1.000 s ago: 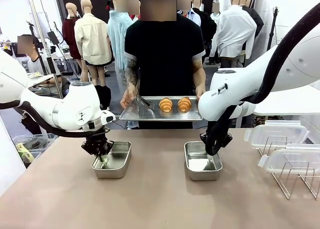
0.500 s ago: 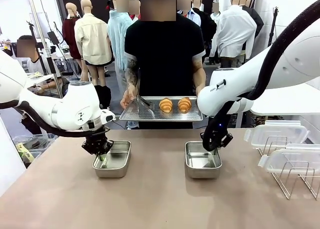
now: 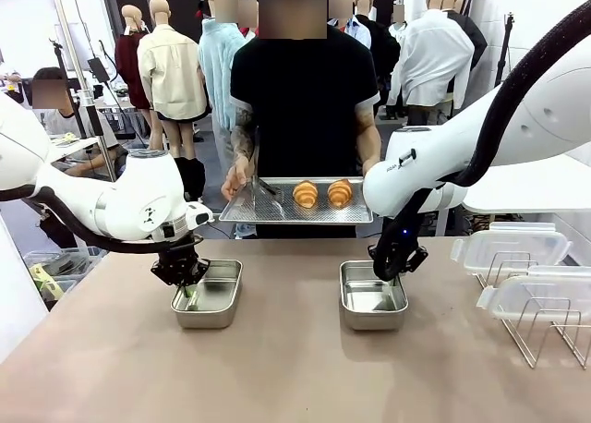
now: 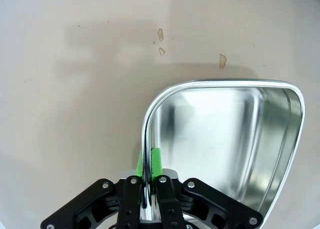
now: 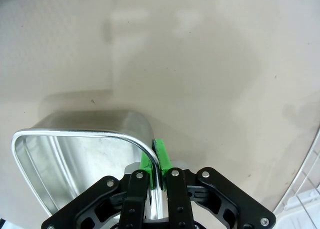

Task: Place the bread in airtight containers.
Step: Once an object is inside an Airtight Container , place the container in the center of the table.

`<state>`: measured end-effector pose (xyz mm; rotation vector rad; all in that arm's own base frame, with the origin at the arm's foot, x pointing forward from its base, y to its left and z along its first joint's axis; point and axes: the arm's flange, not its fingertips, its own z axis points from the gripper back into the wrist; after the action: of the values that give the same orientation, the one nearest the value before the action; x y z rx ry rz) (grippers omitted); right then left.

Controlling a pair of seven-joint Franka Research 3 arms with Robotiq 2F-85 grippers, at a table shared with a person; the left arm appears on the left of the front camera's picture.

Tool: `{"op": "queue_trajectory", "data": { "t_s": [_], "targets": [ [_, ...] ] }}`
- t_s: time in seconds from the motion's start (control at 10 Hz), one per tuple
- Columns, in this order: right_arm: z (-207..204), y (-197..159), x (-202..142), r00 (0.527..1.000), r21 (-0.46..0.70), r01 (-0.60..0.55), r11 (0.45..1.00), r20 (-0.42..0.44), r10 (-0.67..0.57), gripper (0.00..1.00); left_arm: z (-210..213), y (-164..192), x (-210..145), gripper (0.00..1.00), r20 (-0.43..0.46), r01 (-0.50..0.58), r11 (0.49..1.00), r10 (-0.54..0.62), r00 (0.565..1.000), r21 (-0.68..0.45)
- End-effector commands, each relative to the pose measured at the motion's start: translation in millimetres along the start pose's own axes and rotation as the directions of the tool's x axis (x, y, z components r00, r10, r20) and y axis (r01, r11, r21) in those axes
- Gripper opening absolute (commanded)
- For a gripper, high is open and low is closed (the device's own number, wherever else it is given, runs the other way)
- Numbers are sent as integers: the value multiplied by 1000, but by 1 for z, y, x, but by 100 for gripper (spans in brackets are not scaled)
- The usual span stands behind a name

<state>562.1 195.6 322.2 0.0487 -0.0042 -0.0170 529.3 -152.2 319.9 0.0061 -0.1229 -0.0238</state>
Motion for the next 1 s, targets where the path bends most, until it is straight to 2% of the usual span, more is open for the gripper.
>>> {"op": "queue_trajectory", "data": {
  "t_s": [0.0, 0.3, 0.4, 0.6, 0.8, 0.9],
  "targets": [
    [0, -3, -5, 1000, 1, -13, 1000, 24, 13, 0, 0, 0, 2, 0, -6, 3, 1000, -3, 1000, 2],
    [0, -3, -5, 1000, 1, -13, 1000, 24, 13, 0, 0, 0, 2, 0, -6, 3, 1000, -3, 1000, 2],
    [0, 0, 0, 1000, 0, 0, 1000, 1, 0, 0, 0, 0, 0, 0, 0, 0, 1000, 0, 1000, 0],
    [39, -14, -34, 1000, 23, -20, 1000, 16, 19, 0, 41, -25, -10, 0, 51, 66, 998, -65, 997, 0],
    [75, -20, -41, 999, 39, -18, 999, 41, 16, 0, 81, -26, -10, 0, 90, 108, 994, -109, 990, 13],
    [93, -28, -44, 999, 58, -37, 998, 42, 35, 0, 94, -21, -9, 0, 94, 85, 996, -88, 992, 33]
  ]
}}
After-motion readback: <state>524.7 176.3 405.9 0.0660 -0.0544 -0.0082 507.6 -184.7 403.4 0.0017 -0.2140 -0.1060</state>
